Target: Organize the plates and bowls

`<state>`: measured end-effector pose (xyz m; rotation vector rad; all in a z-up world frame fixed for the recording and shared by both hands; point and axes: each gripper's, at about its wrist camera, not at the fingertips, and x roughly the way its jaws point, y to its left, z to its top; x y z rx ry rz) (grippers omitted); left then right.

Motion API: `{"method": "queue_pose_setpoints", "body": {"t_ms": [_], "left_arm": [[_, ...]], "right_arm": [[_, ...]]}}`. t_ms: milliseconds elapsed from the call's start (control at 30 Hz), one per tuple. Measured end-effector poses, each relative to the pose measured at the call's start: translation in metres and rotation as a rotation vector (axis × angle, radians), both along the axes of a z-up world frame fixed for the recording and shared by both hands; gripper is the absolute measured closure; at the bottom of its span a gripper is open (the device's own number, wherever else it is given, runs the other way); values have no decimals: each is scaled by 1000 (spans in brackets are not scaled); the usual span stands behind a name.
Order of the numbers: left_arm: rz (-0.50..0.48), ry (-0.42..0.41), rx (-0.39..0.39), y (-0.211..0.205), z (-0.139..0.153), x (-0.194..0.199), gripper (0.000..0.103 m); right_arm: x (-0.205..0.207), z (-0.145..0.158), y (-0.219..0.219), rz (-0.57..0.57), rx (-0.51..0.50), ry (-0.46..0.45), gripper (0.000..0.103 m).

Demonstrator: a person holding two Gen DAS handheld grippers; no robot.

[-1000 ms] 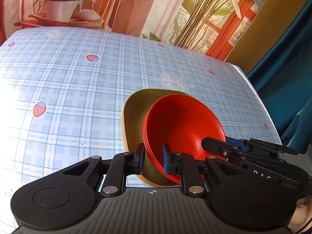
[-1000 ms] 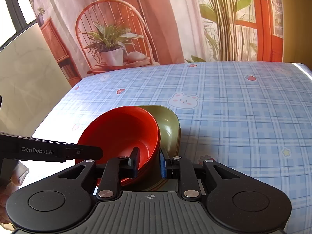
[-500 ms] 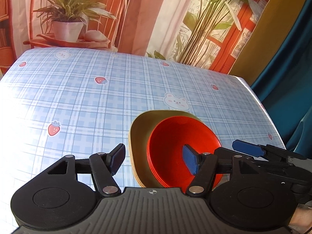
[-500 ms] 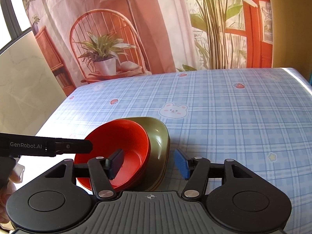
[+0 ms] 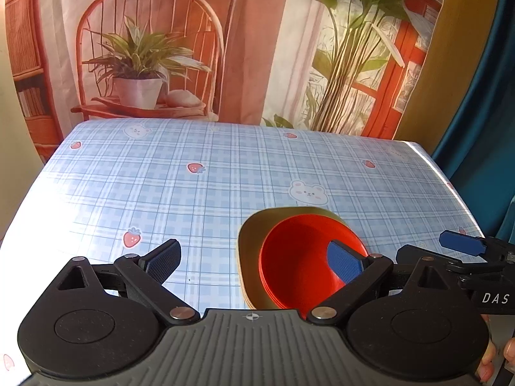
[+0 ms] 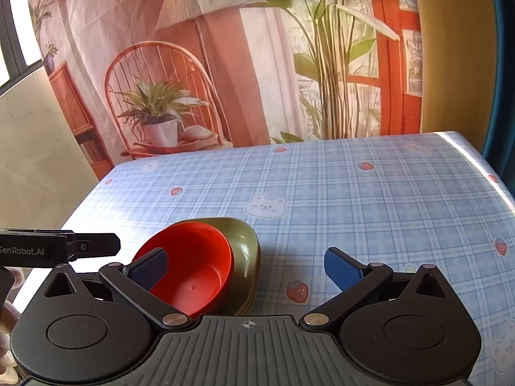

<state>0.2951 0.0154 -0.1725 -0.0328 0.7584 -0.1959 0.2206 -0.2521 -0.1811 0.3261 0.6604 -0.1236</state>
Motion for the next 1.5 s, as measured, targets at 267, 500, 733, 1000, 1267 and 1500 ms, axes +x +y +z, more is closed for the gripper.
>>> {"method": "queue_pose_setpoints", "body": {"t_ms": [267, 500, 733, 1000, 1267, 1500], "left_arm": [[47, -132, 247, -23, 44, -29, 0], [69, -237, 319, -38, 87, -65, 0], [71, -293, 199, -30, 124, -109, 0], [57, -406, 118, -25, 151, -169, 0], [63, -437, 90, -20, 161, -212, 0], [65, -480, 63, -12, 164, -238, 0]], "right_arm": [[-22, 35, 1, -30, -16, -55, 0], [-48, 87, 9, -55, -88, -155, 0], [-84, 138, 23, -57, -129, -247, 0], [-134, 179, 46, -41, -170, -327, 0], [-173, 197, 68, -52, -211, -364, 0], [-194, 205, 82, -44, -233, -381, 0]]}}
